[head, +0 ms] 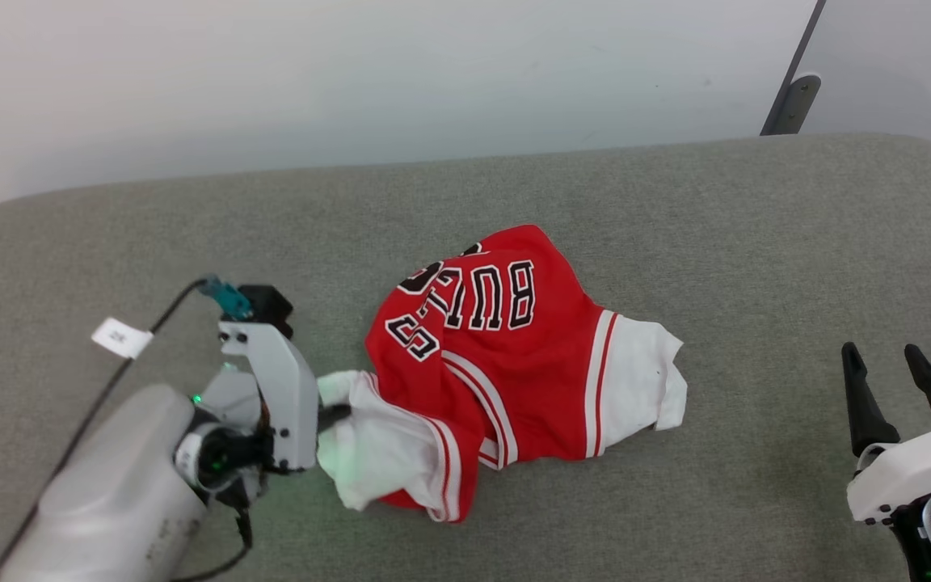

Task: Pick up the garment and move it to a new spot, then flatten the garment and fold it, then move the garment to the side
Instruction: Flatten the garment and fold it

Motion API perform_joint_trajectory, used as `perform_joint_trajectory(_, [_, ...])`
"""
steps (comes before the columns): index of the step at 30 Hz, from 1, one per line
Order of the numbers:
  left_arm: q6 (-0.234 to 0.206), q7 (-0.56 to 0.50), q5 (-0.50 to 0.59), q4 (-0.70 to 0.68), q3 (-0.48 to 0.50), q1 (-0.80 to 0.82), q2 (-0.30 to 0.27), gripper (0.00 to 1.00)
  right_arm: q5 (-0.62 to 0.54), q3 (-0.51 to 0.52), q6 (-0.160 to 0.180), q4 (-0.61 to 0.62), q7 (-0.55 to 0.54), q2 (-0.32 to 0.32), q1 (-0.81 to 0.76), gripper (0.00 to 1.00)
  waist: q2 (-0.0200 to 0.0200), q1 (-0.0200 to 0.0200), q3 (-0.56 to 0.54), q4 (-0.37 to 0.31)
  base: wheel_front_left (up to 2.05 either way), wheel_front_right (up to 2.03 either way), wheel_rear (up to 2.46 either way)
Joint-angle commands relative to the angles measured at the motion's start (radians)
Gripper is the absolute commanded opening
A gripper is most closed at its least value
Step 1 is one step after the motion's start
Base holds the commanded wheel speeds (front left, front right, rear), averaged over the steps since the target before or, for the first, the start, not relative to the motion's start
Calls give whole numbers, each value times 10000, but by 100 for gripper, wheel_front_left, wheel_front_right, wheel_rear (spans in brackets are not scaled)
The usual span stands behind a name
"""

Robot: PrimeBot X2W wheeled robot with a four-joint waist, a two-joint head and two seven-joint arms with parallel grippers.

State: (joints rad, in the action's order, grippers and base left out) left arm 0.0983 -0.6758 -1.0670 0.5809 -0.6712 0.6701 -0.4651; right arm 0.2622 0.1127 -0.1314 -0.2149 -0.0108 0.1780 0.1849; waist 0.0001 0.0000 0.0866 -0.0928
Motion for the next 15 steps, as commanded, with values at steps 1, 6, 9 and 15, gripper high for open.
perform_joint_trajectory(1, [46,6,-67,-18,72,140,-91,0,22,48,15,49,-27,48,38,100,-1,0,5,15,0,0,0])
perform_joint_trajectory(6, [-282,111,102,-190,265,271,-550,0,-4,116,15,97,-9,57,-25,100,-1,0,-11,78,0,0,0])
perform_joint_trajectory(9, [-568,99,142,-376,421,202,-978,0,-18,162,15,119,-31,46,-62,100,-1,0,-22,126,0,0,0])
perform_joint_trajectory(15, [-1244,172,529,-608,620,-68,-2022,0,-43,218,15,146,-45,61,-64,100,-1,0,14,207,0,0,0])
